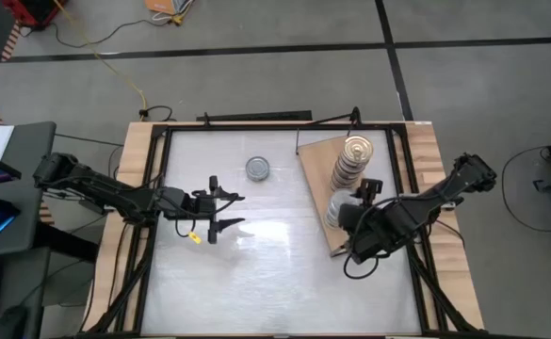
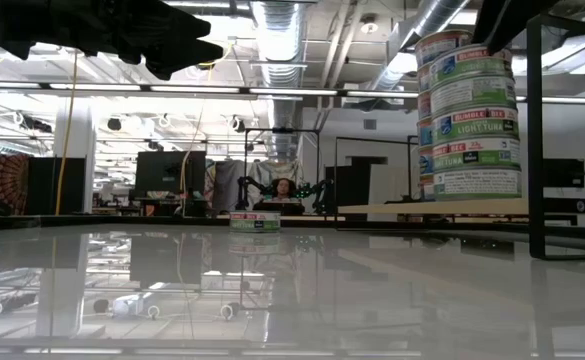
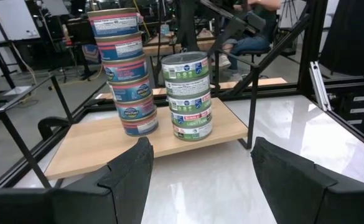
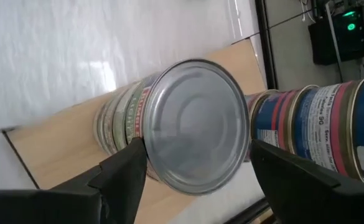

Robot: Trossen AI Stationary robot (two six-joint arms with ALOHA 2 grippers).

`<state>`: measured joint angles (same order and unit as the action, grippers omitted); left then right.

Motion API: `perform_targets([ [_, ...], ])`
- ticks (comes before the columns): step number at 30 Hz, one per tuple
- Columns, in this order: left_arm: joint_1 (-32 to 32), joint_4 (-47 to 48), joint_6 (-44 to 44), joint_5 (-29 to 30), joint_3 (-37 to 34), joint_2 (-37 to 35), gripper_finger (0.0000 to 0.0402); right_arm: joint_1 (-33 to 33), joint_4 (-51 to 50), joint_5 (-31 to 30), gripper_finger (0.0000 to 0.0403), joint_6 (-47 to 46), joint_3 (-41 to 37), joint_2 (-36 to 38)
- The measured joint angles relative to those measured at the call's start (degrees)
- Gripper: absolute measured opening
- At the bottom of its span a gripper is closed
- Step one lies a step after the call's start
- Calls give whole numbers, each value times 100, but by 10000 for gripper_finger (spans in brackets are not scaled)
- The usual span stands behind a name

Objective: Stack canned seafood by type on shelf
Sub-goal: Stack the green tuna can on the green tuna can on the shelf

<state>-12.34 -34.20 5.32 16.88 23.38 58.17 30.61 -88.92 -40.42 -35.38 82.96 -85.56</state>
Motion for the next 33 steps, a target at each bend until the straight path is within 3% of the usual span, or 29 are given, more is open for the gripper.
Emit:
perform_targets([
  [6, 89, 116, -319, 310, 2, -1, 261, 187, 234, -5, 321, -20, 421, -7],
  [13, 893, 1621, -527, 215, 524, 137, 261, 576, 44, -312, 320, -69, 1342, 35],
  [17, 1412, 2344, 261, 184, 944, 664, 261, 882, -43, -1167, 318, -215, 1358, 465],
  [24, 2099, 2370, 2575, 214, 1315, 2007, 261, 1116, -18, -2096, 311, -1005, 1175, 1231],
  [26, 2223, 2378, 3010, 487, 1470, 2454, 261, 1141, -31, -2313, 311, -1099, 1106, 1300],
  [29, 2408, 2648, 3255, 1003, 1868, 3054, 261, 1141, -30, -2571, 311, -1067, 936, 1299],
  [33, 2710, 3601, 3130, 528, 2725, 3720, 261, 1130, -19, -2660, 311, -1028, 677, 1266],
])
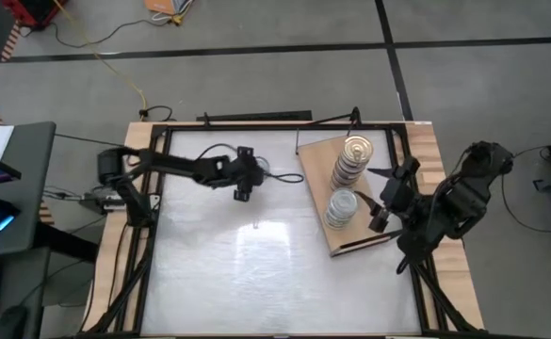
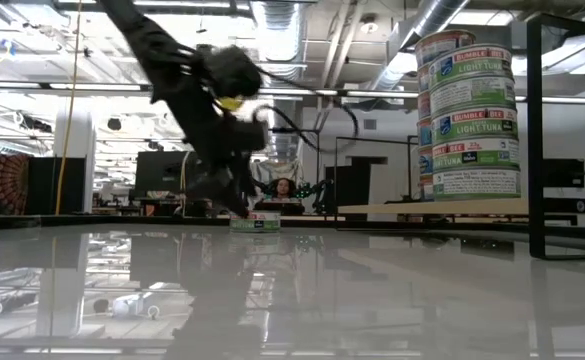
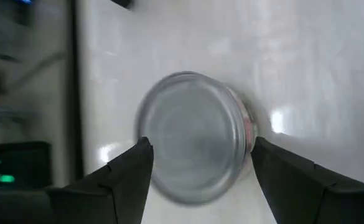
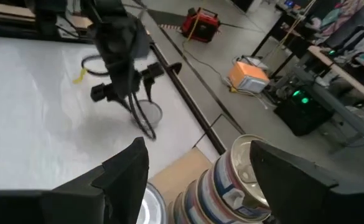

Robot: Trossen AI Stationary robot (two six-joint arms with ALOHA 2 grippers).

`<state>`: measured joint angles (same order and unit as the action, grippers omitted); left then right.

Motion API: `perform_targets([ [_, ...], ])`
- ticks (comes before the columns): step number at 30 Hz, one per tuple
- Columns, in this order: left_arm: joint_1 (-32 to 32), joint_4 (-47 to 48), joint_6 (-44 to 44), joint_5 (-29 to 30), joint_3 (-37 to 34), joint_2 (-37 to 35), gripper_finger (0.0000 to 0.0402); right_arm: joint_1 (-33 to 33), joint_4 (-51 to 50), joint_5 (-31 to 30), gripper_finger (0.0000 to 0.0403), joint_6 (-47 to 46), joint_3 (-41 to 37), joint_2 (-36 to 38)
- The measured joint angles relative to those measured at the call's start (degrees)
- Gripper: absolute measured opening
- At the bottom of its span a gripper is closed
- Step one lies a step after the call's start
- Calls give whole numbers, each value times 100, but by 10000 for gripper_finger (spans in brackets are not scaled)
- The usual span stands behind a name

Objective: Stack canned seafood by type on shelf
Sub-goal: Stack the green tuna can on the green tuna can on the shelf

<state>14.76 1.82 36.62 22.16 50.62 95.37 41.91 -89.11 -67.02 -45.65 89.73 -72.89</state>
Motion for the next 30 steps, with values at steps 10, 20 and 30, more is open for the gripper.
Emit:
perform_targets([
  [10, 172, 1928, -164, -194, 1207, 792, 171, 20, 101, -81, 310, -90, -293, 14],
  [20, -127, 2380, -944, -70, 1227, 764, 8, 17, 154, -83, 310, -104, -295, 17],
  [30, -396, 3395, -1737, -854, 1193, 660, 1, 17, 248, -83, 310, -102, -295, 17],
])
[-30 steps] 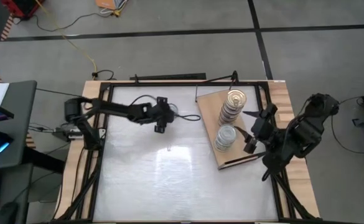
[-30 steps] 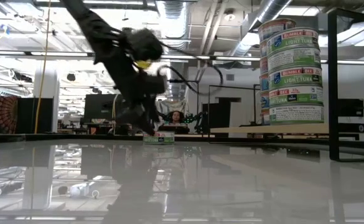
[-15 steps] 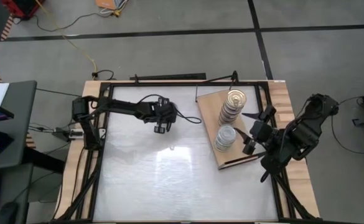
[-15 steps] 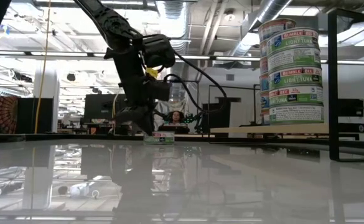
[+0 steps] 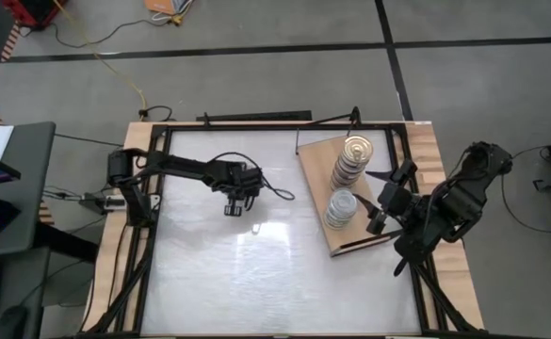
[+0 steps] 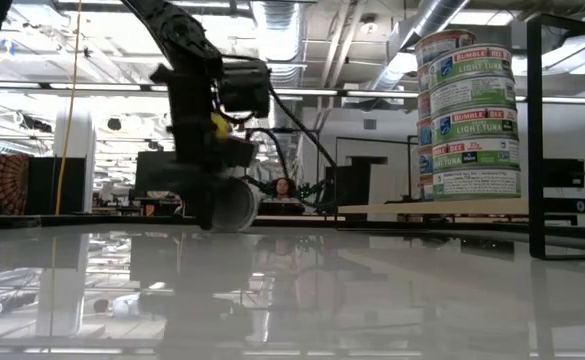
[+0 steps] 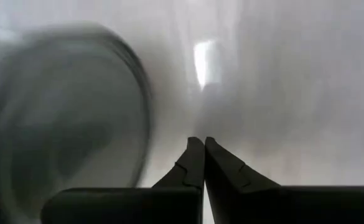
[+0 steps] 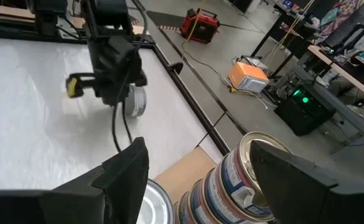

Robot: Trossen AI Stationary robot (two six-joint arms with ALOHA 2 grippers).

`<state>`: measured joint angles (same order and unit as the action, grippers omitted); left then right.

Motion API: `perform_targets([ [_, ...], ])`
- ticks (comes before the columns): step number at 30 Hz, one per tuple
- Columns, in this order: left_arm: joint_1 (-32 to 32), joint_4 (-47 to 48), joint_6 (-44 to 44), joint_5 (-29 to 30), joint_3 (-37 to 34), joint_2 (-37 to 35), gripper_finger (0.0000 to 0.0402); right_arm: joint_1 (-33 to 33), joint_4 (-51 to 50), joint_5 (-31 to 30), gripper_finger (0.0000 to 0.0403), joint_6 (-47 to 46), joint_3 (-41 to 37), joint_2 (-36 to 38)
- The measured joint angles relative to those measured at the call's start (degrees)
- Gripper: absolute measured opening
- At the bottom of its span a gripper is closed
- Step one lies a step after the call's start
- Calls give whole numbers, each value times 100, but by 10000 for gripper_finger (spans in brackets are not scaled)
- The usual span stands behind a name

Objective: Stack canned seafood by type on shelf
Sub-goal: Stack the green tuna can on the green tuna can on the shelf

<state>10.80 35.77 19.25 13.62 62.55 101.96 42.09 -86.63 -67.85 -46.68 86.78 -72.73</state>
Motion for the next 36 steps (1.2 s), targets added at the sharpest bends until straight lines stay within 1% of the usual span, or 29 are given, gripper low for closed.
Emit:
perform_targets([
  [2, -133, 167, -134, -127, -17, -195, 1, 0, 17, 2, 310, 0, 0, 0],
  [5, -434, 317, -200, -260, 6, -735, 1, 0, 15, 2, 310, 2, 0, 1],
  [8, -660, 363, -384, -78, -2, -1224, 4, 0, 13, 0, 310, 2, 0, 4],
  [10, -743, 237, -513, 9, -2, -1511, 18, 0, 23, 2, 310, 2, 0, 4],
  [13, -749, 201, -673, 226, 4, -1826, 63, 0, 81, 2, 310, 2, 0, 4],
  [15, -582, 196, -702, 464, 4, -1885, 105, 0, 156, 2, 310, 8, 0, 4],
  [17, -313, 132, -704, 459, 4, -1886, 152, 0, 194, 2, 310, 20, 0, 4],
  [20, 136, 82, -400, 133, 4, -1831, 220, 0, 200, 2, 310, 17, 0, 4],
  [22, 430, 74, -190, -57, 4, -1747, 258, 0, 203, 2, 311, 17, 0, 4],
  [24, 710, 74, -38, -252, 4, -1699, 288, 0, 203, 2, 311, 17, 0, 4],
  [26, 960, 153, 35, -479, 4, -1645, 309, 0, 198, 2, 311, 22, 0, 4],
  [28, 1194, 277, 121, -670, 10, -1529, 322, 0, 185, -3, 311, 47, 0, 4],
  [31, 1501, 550, 240, -787, 6, -1199, 325, 0, 183, -46, 311, 65, 0, 4],
  [34, 1682, 678, 339, -937, 6, -898, 315, 0, 181, -61, 311, 63, 0, 4],
  [36, 1709, 727, 361, -1151, 6, -788, 297, 0, 180, -63, 311, 63, 0, 4],
])
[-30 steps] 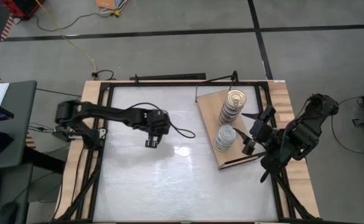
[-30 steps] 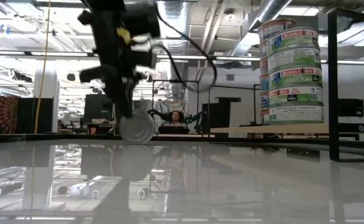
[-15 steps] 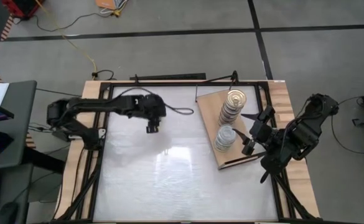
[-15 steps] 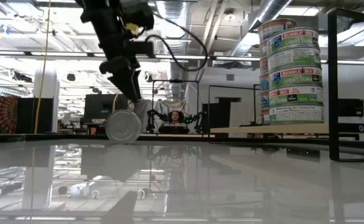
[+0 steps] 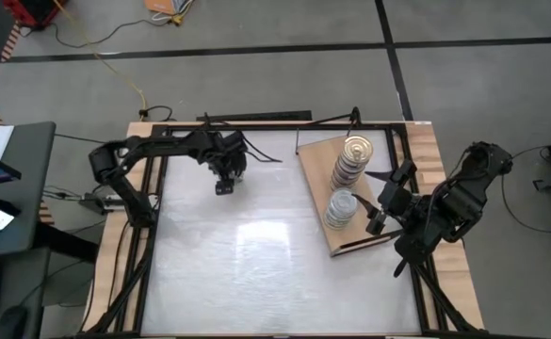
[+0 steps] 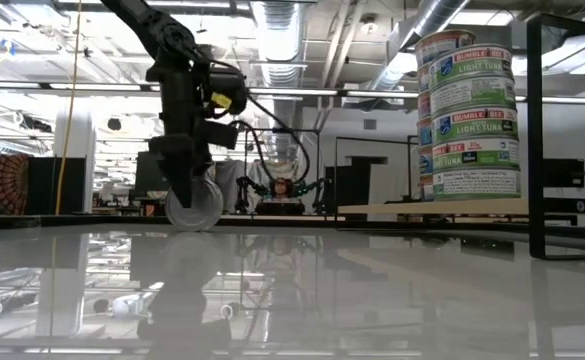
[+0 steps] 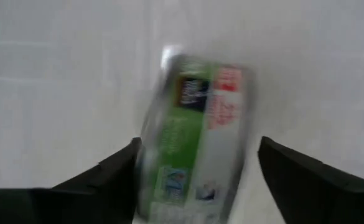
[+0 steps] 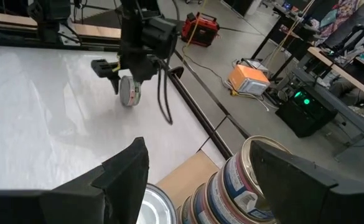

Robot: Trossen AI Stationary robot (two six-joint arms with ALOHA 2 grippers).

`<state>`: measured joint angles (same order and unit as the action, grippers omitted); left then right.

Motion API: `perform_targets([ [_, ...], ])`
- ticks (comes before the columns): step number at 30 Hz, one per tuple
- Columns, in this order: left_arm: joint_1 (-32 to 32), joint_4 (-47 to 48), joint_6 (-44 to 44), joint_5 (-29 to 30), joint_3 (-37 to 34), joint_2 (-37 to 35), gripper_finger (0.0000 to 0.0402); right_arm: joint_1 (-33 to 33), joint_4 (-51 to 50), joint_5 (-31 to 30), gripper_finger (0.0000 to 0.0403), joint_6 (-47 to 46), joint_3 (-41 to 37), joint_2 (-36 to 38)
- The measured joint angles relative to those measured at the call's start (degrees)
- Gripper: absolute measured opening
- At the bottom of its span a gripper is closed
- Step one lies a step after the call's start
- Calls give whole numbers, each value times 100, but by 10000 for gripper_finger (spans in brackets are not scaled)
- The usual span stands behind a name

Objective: Stack canned seafood by type on shelf
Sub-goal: Stack the green tuna can on the green tuna can on the shelf

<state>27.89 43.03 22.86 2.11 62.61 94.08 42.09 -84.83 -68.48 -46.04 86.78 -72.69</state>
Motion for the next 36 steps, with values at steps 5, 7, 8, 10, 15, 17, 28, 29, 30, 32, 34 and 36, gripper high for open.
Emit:
perform_targets([
  [5, -73, 24, -32, -208, 79, -41, 221, 0, -3, -3, 311, 2, 0, 0],
  [7, -82, 110, -104, -258, 213, -110, 180, 0, -3, -5, 311, 0, 0, 0],
  [8, -82, 160, -139, -389, 300, -145, 158, 0, -1, -5, 311, 0, 0, 0],
  [10, -82, 273, -197, -689, 478, -181, 131, 0, 0, -6, 311, -1, 0, 0],
  [15, -87, 328, -309, -1496, 1092, -232, 132, 8, 3, 11, 311, -2, 0, 0],
  [17, -95, 465, -309, -1636, 1373, -223, 132, 81, -23, 74, 311, -4, 0, 0],
  [28, -611, -29, -87, -2120, 3058, -229, 132, 546, -19, 133, 311, -78, 2, 220],
  [29, -655, -296, -173, -2233, 3119, -229, 132, 546, -19, 133, 311, -88, 2, 269],
  [30, -690, -647, -319, -2390, 3161, -229, 132, 549, -19, 133, 311, -93, 2, 329],
  [32, -754, -1384, -790, -2719, 3165, -228, 132, 544, -41, 138, 311, -166, 2, 459],
  [34, -804, -2127, -1386, -2814, 3165, -218, 132, 487, -84, 157, 311, -197, 2, 608],
  [36, -813, -2783, -2129, -2802, 3165, -210, 132, 408, -120, 249, 311, -218, 2, 793],
])
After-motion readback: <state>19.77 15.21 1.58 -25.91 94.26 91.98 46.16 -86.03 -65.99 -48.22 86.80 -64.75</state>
